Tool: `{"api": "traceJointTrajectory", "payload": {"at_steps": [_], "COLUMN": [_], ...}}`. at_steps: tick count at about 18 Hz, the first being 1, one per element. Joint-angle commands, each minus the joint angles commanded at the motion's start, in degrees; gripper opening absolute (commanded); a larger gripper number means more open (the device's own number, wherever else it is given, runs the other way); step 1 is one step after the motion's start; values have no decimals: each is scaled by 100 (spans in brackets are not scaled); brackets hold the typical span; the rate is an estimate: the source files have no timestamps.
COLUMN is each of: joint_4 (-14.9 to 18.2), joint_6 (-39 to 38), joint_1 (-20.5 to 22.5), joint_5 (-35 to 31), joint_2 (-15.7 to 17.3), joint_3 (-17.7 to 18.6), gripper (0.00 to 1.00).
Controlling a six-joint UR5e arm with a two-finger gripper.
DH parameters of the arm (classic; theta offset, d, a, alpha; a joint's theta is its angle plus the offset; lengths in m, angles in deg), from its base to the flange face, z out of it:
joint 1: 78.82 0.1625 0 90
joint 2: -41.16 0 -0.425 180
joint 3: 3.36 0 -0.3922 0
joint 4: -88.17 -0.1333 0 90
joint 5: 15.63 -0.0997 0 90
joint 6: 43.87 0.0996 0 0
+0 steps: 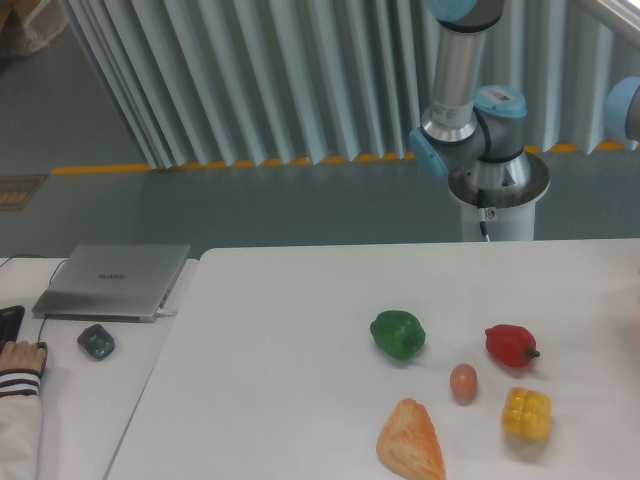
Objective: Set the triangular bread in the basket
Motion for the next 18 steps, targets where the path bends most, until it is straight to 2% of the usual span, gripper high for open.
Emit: {"api": "traceJointTrajectory", "payload": {"at_steps": [2, 5, 10, 13, 15, 18], "joint_4": [-18, -18, -53, -500, -571, -607], "joint_6": [-149, -1035, -1432, -1460, -1538, -2028], "joint_1": [-35, -149, -326, -290, -290, -343], "joint_5": [142, 230, 239, 256, 492, 537], "joint_2": [-18, -9, -27, -18, -18, -88], "joint_3": [17, 96, 228, 509, 519, 247], "gripper": [100, 100, 100, 100, 100, 100]}}
